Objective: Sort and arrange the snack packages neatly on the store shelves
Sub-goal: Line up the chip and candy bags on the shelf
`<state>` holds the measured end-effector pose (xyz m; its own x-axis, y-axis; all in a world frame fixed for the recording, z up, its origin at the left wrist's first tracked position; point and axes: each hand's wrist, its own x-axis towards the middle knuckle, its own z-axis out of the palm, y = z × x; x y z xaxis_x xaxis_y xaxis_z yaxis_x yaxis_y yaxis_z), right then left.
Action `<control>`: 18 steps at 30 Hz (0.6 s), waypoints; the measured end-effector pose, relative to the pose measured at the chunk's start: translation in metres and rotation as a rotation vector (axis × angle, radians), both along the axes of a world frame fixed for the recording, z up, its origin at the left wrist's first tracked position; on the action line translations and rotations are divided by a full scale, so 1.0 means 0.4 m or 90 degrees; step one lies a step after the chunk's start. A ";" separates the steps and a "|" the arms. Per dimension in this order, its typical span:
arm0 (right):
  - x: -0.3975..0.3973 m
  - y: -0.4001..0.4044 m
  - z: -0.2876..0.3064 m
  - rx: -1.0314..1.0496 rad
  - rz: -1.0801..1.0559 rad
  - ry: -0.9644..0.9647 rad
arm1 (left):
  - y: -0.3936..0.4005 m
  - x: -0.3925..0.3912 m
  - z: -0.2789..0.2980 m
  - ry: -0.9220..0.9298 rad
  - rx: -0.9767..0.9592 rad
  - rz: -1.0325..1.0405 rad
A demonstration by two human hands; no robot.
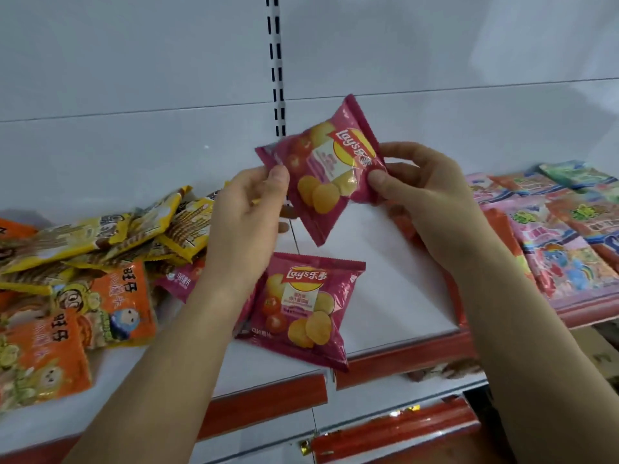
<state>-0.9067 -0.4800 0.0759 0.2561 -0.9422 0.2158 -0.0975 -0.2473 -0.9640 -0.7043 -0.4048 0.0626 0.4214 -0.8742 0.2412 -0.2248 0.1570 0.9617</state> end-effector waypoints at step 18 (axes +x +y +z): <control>-0.092 -0.092 0.086 0.021 -0.177 -0.117 | -0.065 -0.004 0.017 0.213 -0.037 -0.038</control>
<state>-0.9436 -0.5169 0.1103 -0.0523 -0.9778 0.2031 0.0187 -0.2043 -0.9787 -0.7057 -0.4308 0.0694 0.4343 -0.8883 0.1492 0.1121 0.2177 0.9696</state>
